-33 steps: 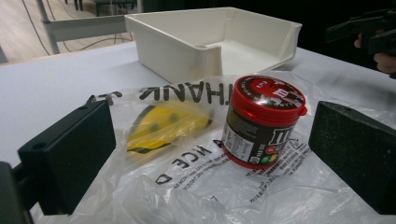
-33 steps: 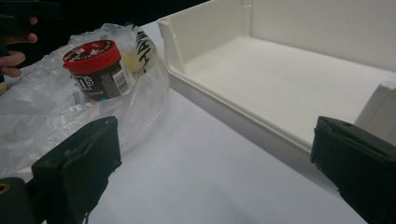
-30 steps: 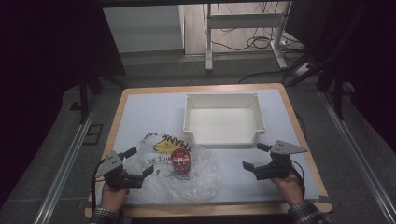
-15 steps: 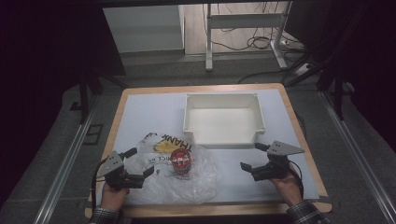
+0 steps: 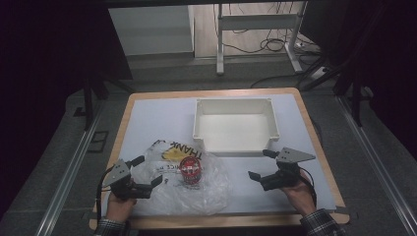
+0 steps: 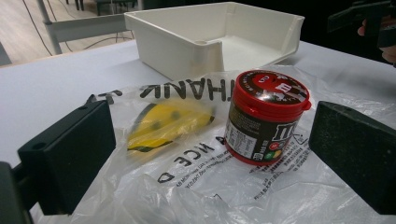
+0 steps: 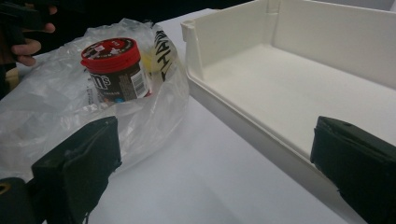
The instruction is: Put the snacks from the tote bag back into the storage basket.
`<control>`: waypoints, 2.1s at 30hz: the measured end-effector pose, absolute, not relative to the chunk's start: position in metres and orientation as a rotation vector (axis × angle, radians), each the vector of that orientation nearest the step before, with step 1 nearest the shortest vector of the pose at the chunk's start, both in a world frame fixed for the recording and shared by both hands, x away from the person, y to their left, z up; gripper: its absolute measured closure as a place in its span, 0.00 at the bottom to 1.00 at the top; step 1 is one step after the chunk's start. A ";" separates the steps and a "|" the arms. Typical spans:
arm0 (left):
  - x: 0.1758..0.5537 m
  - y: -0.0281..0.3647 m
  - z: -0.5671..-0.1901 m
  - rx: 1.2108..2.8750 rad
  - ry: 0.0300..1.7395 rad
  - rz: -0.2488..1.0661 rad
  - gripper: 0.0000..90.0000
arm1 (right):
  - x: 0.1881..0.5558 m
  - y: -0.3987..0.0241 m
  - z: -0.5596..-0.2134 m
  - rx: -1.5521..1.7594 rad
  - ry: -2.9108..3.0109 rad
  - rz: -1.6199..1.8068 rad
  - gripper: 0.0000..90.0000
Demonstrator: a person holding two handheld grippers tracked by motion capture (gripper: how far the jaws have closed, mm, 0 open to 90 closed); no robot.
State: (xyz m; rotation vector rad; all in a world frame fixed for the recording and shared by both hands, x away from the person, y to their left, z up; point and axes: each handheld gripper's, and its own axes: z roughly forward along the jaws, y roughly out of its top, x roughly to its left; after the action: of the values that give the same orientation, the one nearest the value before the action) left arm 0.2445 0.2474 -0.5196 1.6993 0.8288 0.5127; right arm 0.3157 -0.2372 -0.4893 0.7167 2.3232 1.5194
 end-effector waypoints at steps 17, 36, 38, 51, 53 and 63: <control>0.245 0.248 -0.519 1.688 0.838 0.512 0.00 | 0.319 -0.221 -0.486 0.741 2.342 1.599 0.02; 0.244 0.249 -0.519 1.670 0.830 0.523 0.00 | 0.319 -0.190 -0.482 0.601 2.424 1.531 0.02; 0.244 0.249 -0.519 1.669 0.828 0.523 0.00 | 0.320 -0.187 -0.481 0.597 2.430 1.547 0.03; 0.244 0.248 -0.519 1.680 0.825 0.527 0.00 | 0.328 -0.170 -0.482 0.555 2.513 1.488 0.03; 0.244 0.248 -0.519 1.681 0.822 0.528 0.00 | 0.328 -0.168 -0.483 0.553 2.514 1.486 0.03; 0.243 0.248 -0.518 1.674 0.808 0.532 0.00 | 0.330 -0.153 -0.482 0.491 2.561 1.473 0.02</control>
State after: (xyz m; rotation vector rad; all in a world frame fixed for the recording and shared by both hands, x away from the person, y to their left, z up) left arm 0.2432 0.2478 -0.5182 1.6738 0.8080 0.5322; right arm 0.3298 -0.1525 -0.4820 0.4908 2.5610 1.4732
